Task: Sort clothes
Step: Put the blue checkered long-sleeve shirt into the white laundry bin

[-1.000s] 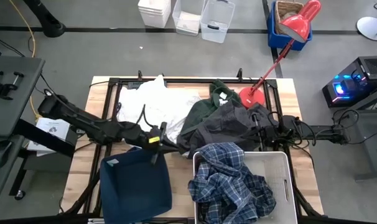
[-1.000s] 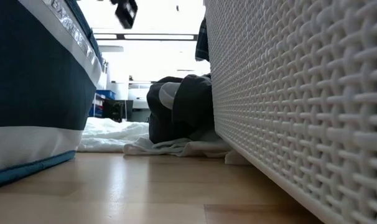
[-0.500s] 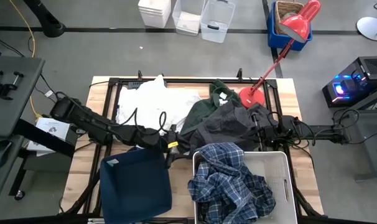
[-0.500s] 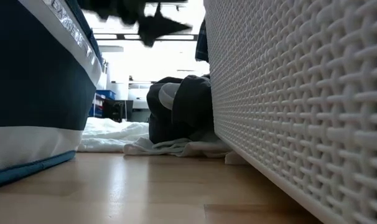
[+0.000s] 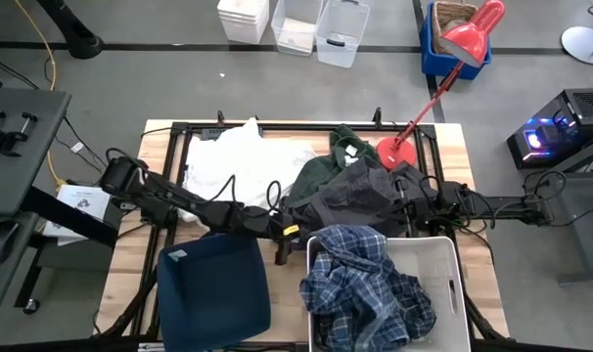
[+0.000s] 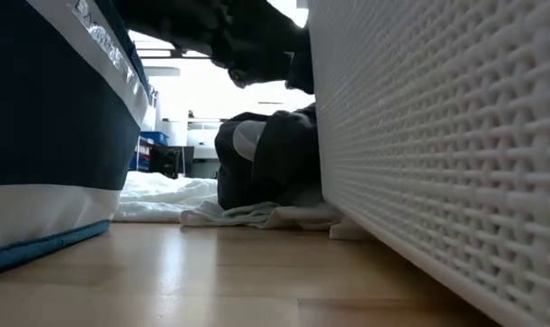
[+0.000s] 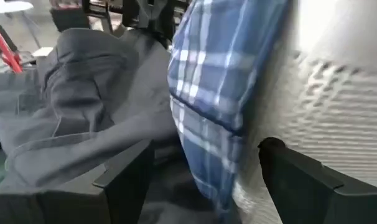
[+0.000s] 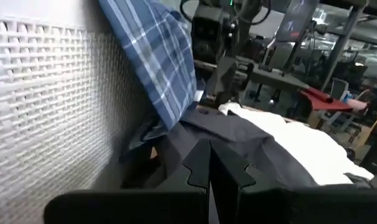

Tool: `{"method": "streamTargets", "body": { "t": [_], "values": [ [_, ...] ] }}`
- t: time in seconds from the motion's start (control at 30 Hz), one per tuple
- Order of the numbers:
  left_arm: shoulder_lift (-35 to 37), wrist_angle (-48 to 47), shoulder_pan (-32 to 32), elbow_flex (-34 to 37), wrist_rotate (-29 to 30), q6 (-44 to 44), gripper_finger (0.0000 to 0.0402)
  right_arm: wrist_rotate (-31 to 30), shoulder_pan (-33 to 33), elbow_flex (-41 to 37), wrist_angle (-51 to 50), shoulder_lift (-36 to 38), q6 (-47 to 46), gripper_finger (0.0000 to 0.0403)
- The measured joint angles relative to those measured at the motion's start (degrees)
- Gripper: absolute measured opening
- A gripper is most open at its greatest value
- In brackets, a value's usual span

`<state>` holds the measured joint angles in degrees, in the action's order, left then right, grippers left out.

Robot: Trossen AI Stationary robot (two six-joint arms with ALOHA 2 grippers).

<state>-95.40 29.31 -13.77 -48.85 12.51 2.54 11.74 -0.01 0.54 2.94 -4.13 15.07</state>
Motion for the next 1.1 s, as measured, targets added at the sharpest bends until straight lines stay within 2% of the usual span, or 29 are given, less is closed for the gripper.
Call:
{"method": "streamTargets", "body": {
  "t": [0.1, 0.17, 0.23, 0.33, 0.37, 0.57, 0.7, 0.9, 1.03, 1.1],
  "values": [
    [-2.1, 1.4, 0.0, -0.9, 2.7, -1.3, 0.0261, 0.0, 0.0, 0.0, -0.5, -0.1, 0.0, 0.0000],
    [-3.1, 0.7, 0.0, -1.2, 5.0, -3.7, 0.0228, -0.4, 0.0, 0.0, 0.0, -0.1, 0.0, 0.0000],
    [-4.2, 0.6, 0.2, -2.3, 6.8, -6.3, 0.0168, -0.4, 0.0, 0.0, -0.2, -0.1, -0.1, 0.0000],
    [-3.2, 0.2, 0.8, -4.1, 7.4, -10.1, 0.0044, -0.9, 0.0, 0.0, -0.2, -0.1, -0.1, 0.0000],
    [-2.7, 0.4, 1.3, -5.2, 7.4, -10.8, 0.0023, -1.5, 0.0, 0.0, -0.2, 0.0, 0.0, 0.0000],
    [0.7, -1.1, 4.2, -12.5, 8.4, -18.0, 0.0003, -4.6, 0.1, 0.0, -1.1, -0.1, 0.1, 0.0000],
    [0.8, -0.9, 4.0, -19.2, 2.1, -19.1, 0.0001, -4.8, 0.1, 0.0, -1.2, 0.0, 0.0, 0.0000],
    [-0.6, -0.3, -3.4, -25.6, -7.5, -18.5, 0.0001, -5.1, 0.1, 0.0, -1.2, -0.1, 0.0, 0.0000],
    [-1.5, -1.0, -10.0, -25.9, -16.6, -18.2, 0.0001, -5.2, 0.1, 0.0, -1.1, -0.1, 0.0, 0.0000],
    [-2.7, -2.5, -13.1, -25.9, -18.6, -17.5, 0.0001, -5.2, 0.0, 0.0, -1.1, -0.2, 0.0, 0.0000]
  ]
}}
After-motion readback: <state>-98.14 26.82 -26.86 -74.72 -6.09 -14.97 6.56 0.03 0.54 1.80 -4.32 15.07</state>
